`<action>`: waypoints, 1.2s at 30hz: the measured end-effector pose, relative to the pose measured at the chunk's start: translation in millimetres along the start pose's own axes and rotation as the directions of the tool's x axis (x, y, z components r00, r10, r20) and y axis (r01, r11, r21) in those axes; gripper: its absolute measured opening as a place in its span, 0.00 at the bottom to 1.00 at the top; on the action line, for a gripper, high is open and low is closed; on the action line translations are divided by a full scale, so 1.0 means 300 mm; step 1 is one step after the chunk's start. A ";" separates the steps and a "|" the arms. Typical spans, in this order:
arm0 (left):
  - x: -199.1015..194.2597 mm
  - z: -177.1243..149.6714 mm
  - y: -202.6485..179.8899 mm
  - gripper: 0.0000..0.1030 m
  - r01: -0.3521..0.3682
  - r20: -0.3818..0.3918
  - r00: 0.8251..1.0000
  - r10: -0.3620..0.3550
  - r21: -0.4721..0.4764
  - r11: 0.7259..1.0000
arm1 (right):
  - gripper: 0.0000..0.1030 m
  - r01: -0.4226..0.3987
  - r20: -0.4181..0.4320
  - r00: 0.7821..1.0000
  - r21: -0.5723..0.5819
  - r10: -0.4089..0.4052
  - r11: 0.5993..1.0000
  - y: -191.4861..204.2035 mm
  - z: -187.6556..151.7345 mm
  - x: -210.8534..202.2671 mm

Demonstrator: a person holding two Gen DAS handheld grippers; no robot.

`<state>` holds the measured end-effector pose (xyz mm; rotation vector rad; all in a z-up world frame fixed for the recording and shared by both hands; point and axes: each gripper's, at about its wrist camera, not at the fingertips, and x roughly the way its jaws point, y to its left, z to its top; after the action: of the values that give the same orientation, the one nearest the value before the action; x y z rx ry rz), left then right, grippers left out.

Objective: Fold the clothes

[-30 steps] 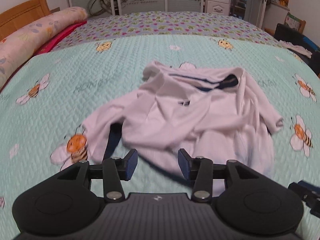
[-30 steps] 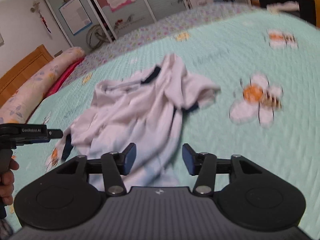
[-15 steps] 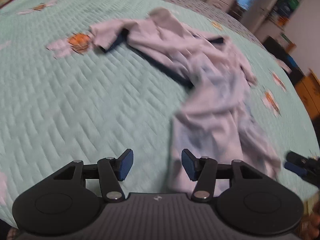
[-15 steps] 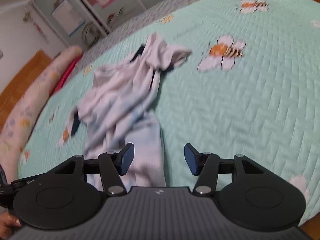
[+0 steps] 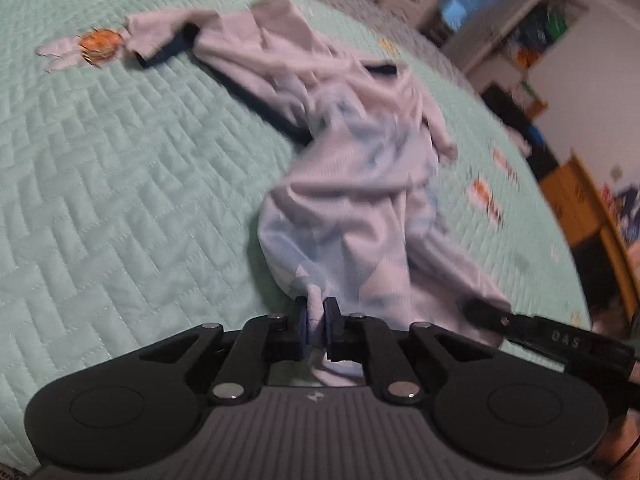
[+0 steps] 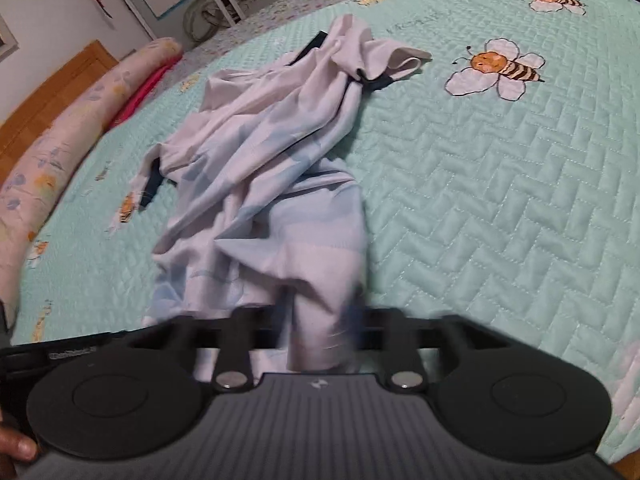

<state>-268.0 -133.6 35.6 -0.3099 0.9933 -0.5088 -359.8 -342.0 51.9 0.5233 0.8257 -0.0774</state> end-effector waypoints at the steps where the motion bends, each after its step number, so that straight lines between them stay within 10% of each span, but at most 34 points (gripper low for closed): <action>1: -0.015 0.008 0.000 0.08 -0.004 0.017 1.000 0.004 0.000 1.000 | 0.08 -0.008 0.024 1.000 0.015 0.008 1.000 -0.007 0.007 -0.020; 10: -0.110 0.025 -0.004 0.08 0.044 0.058 0.997 -0.044 0.001 0.999 | 0.00 -0.079 0.115 0.992 0.163 0.060 0.984 -0.113 0.051 -0.158; 15: -0.163 0.031 -0.009 0.08 0.033 0.086 0.996 -0.034 0.012 0.999 | 0.09 -0.028 0.116 0.993 0.029 0.024 0.999 -0.064 0.015 -0.200; 19: -0.184 0.040 0.021 0.08 -0.078 0.112 0.991 0.076 0.012 0.997 | 0.44 -0.033 0.070 0.997 -0.062 0.037 0.998 -0.007 -0.025 -0.192; 29: -0.360 0.044 0.042 0.08 0.027 0.198 0.980 -0.023 -0.014 1.000 | 0.45 -0.093 -0.038 0.995 -0.116 0.089 0.989 0.066 -0.100 -0.132; 36: -0.350 0.094 -0.009 0.06 0.067 0.214 0.974 -0.067 0.005 0.998 | 0.53 -0.071 0.032 0.995 -0.432 0.094 0.899 0.218 -0.151 -0.174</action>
<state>-291.1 -78.5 126.6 -0.3934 0.7760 -0.5239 -408.9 -270.6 91.0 0.1350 0.7395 0.1682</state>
